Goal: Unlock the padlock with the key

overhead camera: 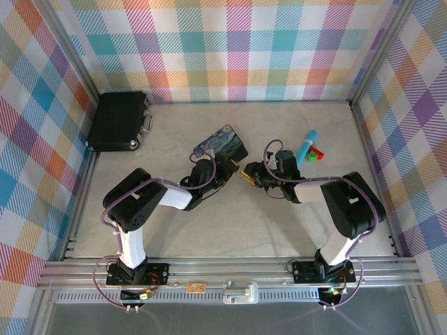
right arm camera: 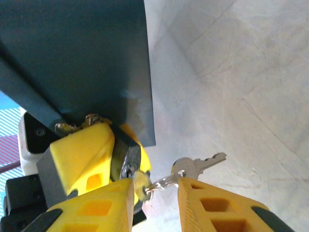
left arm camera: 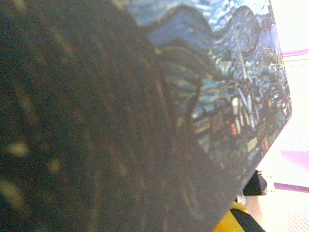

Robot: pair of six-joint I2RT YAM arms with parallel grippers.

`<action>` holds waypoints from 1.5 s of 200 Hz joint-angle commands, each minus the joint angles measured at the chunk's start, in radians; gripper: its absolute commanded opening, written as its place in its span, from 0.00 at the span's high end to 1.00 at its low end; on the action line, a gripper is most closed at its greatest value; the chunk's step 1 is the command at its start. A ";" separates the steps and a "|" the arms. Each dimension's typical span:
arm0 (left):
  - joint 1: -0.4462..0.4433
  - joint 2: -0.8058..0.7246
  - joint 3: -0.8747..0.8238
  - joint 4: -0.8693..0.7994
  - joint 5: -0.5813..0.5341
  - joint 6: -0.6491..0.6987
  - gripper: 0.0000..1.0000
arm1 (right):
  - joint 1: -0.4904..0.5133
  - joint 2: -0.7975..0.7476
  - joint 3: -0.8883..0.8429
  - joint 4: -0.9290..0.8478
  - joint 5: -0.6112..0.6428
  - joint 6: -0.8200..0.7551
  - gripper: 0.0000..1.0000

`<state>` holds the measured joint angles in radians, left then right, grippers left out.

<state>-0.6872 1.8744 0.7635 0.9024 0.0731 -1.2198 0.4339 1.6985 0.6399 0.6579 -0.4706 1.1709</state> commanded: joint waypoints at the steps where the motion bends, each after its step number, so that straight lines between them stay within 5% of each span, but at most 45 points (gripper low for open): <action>1: -0.017 -0.005 -0.005 0.097 -0.006 -0.044 1.00 | 0.020 0.031 -0.021 0.193 0.022 0.100 0.71; 41: -0.017 -0.007 -0.019 0.117 -0.010 -0.054 1.00 | 0.027 0.083 -0.033 0.321 0.013 0.195 0.73; 73: -0.016 0.000 -0.020 0.125 -0.015 -0.059 1.00 | 0.032 0.110 -0.044 0.401 0.006 0.251 0.85; 148: -0.017 0.038 -0.026 0.201 0.000 0.005 1.00 | 0.039 0.054 -0.025 0.355 -0.002 0.387 1.00; 188: -0.016 0.150 -0.053 0.453 0.088 0.100 1.00 | 0.025 0.098 0.056 0.451 -0.073 0.746 1.00; 225: -0.026 0.163 -0.066 0.453 0.086 0.229 1.00 | 0.050 0.219 0.121 0.728 -0.040 1.209 1.00; 300: -0.025 0.238 -0.014 0.452 0.049 0.272 1.00 | 0.070 0.225 0.110 0.750 0.099 1.354 1.00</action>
<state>-0.6533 2.0636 0.7311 1.3876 -0.0380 -1.0080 0.4679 1.9633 0.7006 1.1702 -0.4351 2.0499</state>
